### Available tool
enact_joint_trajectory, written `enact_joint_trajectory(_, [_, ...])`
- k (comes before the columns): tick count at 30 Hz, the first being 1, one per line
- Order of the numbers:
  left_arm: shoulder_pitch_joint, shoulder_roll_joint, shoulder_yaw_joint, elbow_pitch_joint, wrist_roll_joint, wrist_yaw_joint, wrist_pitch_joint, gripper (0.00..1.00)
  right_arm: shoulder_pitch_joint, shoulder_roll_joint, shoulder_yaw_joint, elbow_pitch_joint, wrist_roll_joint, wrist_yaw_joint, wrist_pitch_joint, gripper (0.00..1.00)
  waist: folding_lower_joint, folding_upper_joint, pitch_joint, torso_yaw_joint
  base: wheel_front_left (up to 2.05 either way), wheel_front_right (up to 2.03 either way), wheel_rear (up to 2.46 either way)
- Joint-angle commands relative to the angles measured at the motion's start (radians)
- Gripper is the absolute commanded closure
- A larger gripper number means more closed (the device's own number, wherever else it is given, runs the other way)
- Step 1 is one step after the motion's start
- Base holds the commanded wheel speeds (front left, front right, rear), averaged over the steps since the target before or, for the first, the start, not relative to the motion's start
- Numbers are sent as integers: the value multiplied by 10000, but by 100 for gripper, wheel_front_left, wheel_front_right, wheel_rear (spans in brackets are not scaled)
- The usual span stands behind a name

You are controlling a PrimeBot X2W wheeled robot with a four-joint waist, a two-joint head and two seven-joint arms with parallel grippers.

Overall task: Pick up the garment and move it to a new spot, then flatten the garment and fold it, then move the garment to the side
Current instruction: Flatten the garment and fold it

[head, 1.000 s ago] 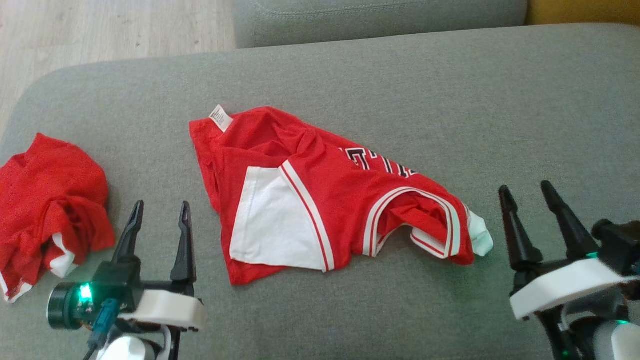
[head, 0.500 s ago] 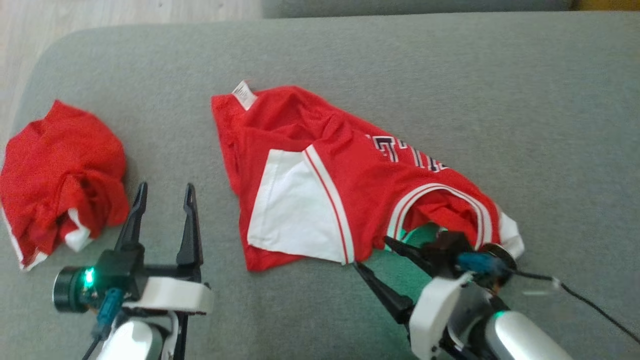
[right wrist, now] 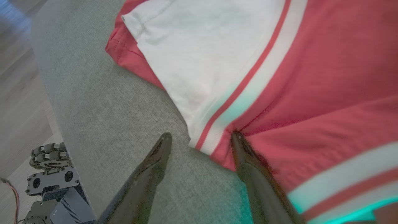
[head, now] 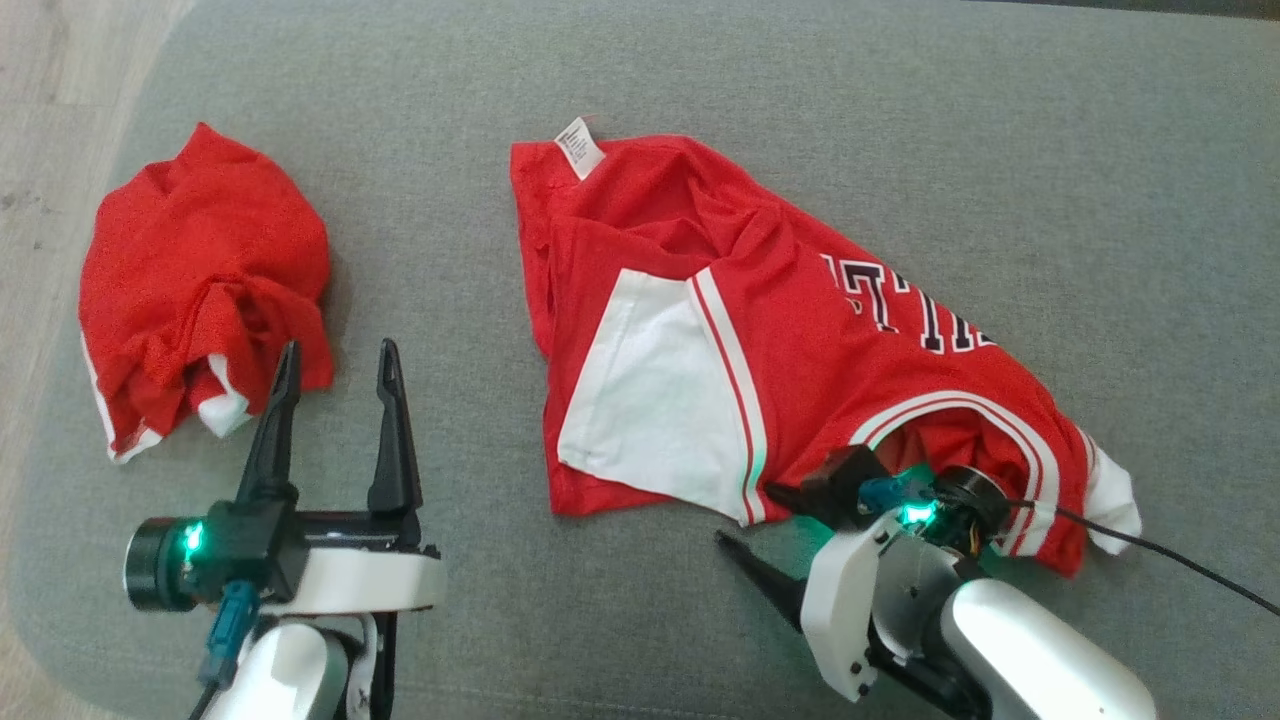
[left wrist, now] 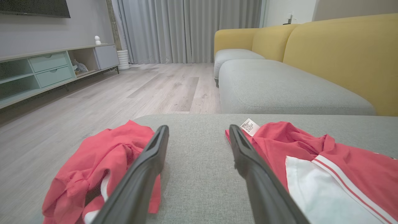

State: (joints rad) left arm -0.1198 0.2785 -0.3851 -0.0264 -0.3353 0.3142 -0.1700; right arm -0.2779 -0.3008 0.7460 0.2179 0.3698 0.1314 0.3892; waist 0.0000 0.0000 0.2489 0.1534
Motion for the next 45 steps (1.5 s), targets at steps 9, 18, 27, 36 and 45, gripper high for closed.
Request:
enact_joint_trajectory(9, [-273, 133, 470, -58, -202, 91, -251, 0, -29, -375, 258, -1010, 568, -7, 436, 100, 0, 0, -172, -139, 0, 0, 0])
enact_joint_trajectory(18, [-181, 259, 504, -44, -297, 103, -173, 0, 411, -245, -2133, -3067, 687, -7, 697, 100, 0, 0, -465, -657, 0, 0, 0])
enact_joint_trajectory(27, [-157, 389, 435, -112, -300, 114, -6, 0, 1494, 988, -7006, -2923, 378, -7, 677, 100, 0, 0, -588, -934, 0, 0, 0])
enact_joint_trajectory(36, [-143, 502, 376, -202, -286, 180, 197, 0, 1947, 1745, -9764, -1092, 788, -7, 417, 98, 0, 0, -560, -1099, 0, 0, 0])
enact_joint_trajectory(45, [-145, 562, 368, -130, -338, 205, 228, 0, 1601, 1713, -9329, -1463, 1062, -7, -2313, 0, 0, 0, -620, -1323, 0, 0, 0])
